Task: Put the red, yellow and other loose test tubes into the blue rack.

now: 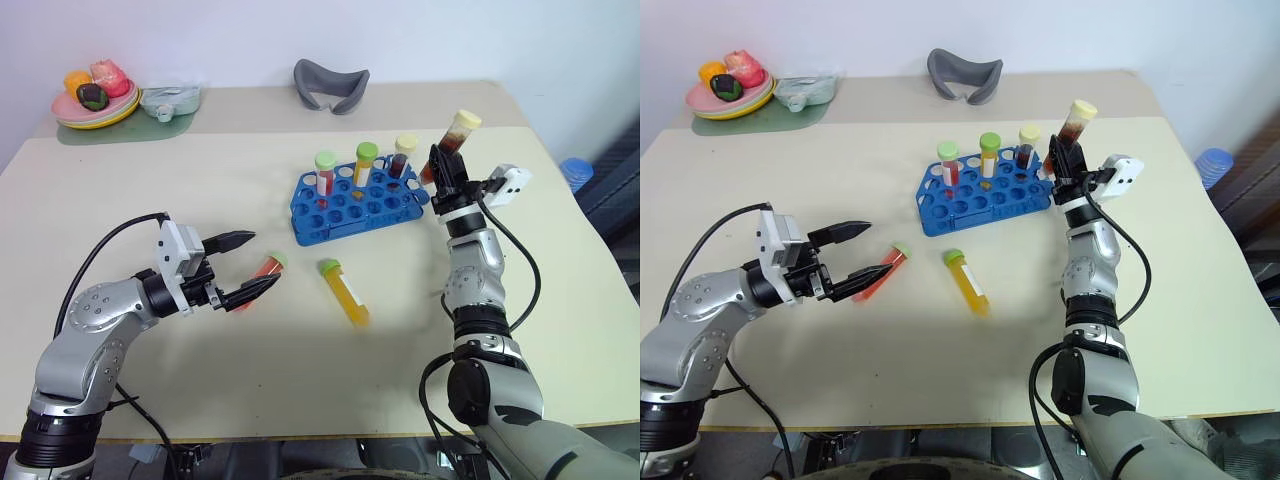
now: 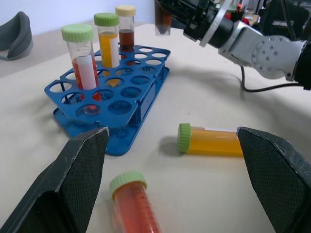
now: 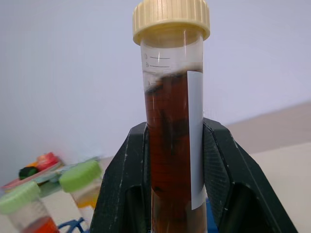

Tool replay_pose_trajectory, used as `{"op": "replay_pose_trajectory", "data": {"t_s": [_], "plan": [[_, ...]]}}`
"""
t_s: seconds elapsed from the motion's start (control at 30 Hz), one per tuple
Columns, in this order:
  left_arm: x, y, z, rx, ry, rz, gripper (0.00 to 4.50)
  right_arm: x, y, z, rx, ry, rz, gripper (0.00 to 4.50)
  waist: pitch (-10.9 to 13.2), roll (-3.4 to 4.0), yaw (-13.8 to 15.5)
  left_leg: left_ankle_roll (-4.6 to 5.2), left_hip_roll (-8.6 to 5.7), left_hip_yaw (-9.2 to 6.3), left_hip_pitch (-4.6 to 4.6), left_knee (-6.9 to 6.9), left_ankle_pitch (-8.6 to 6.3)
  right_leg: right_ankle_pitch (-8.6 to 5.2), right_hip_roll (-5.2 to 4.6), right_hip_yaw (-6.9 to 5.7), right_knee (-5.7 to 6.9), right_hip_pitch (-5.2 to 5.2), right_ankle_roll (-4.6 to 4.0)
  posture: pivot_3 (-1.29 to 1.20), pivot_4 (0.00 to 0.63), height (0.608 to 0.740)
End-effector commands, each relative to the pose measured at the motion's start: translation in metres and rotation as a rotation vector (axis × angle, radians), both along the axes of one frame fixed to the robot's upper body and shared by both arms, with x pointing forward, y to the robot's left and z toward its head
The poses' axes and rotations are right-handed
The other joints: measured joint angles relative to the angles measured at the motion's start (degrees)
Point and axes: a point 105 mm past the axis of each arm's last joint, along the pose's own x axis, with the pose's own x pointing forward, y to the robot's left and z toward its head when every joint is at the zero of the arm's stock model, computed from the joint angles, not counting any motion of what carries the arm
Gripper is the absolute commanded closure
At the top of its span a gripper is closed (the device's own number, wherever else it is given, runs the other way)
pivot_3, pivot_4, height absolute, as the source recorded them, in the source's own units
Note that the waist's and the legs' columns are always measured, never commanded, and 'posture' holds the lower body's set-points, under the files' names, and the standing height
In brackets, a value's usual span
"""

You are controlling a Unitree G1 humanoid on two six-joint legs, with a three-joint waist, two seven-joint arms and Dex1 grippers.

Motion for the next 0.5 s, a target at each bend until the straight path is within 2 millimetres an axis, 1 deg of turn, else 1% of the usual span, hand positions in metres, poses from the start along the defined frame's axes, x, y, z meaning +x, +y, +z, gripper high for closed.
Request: {"op": "replay_pose_trajectory", "data": {"t_s": [0.03,0.2,0.3,0.43,0.5], "plan": [[-0.004,0.002,0.012,-0.019,-0.044,0.004,0.12,-0.003,0.009,0.001,-0.007,-0.035,0.026,3.68,0.0,0.0,0.0,0.0,0.0,0.0,0.0,0.0,0.0,0.0,0.0,0.0,0.01,0.0,0.0,0.0,0.15,0.74],[-0.004,0.002,0.012,-0.02,-0.044,0.006,0.12,-0.002,0.021,-0.009,-0.001,-0.008,0.061,3.68,0.0,0.0,0.1,-0.01,0.0,0.0,0.0,0.01,0.01,0.0,0.0,0.01,0.01,0.0,0.0,0.0,0.15,0.74],[-0.004,0.002,0.013,-0.019,-0.046,0.003,0.12,-0.002,0.028,-0.018,-0.013,0.016,0.08,3.68,0.0,0.0,0.1,-0.02,0.0,0.0,0.0,0.01,0.01,0.0,0.0,0.0,0.01,0.01,0.0,0.0,0.15,0.74],[-0.004,0.001,0.013,-0.019,-0.049,0.001,0.12,0.0,0.028,-0.027,-0.042,0.039,0.068,3.68,0.0,0.0,0.1,-0.03,0.0,0.0,0.0,0.01,0.01,0.0,0.0,0.01,0.01,0.01,0.0,0.0,0.15,0.74],[-0.004,0.001,0.014,-0.02,-0.05,0.001,0.12,0.002,0.023,-0.027,-0.047,0.045,0.043,3.68,0.0,0.0,0.1,-0.03,0.0,0.0,0.01,0.01,0.01,0.0,0.0,0.0,0.01,0.02,0.0,0.0,0.15,0.74]]}}
